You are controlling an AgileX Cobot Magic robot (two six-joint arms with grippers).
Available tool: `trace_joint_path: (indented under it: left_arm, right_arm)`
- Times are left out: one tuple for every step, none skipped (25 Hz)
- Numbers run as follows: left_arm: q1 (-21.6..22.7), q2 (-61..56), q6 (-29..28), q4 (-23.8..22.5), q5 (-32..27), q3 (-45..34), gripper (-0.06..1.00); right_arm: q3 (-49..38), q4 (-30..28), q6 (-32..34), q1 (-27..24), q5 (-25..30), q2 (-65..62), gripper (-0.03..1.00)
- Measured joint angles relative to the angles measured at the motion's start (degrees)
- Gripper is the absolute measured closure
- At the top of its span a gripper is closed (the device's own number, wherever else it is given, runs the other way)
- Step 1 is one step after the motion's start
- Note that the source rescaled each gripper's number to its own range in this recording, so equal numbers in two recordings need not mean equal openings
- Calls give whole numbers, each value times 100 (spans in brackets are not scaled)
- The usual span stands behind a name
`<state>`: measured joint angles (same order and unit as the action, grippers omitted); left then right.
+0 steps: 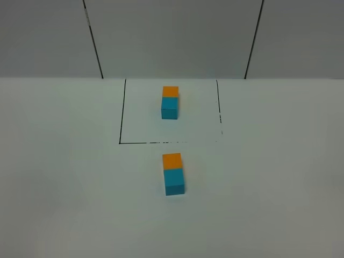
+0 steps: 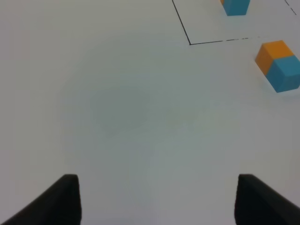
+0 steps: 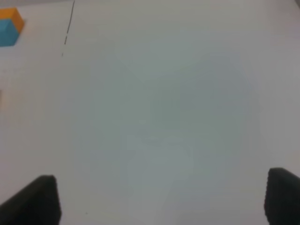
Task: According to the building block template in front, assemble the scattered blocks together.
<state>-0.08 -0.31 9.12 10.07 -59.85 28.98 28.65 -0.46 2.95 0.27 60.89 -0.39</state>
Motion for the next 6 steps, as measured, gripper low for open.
trace_joint_path:
  left_arm:
    - [0,0,0,0,0,0,46]
    - [0,0,0,0,0,0,46]
    - [0,0,0,0,0,0,46]
    - [0,0,0,0,0,0,46]
    - [0,0,0,0,0,0,46]
    - [0,0,0,0,0,0,46]
  right_arm:
    - [0,0,0,0,0,0,19]
    - [0,0,0,0,0,0,19]
    - [0,0,0,0,0,0,19]
    - [0,0,0,0,0,0,19]
    - [0,0,0,0,0,0,19]
    - [0,0,0,0,0,0,19]
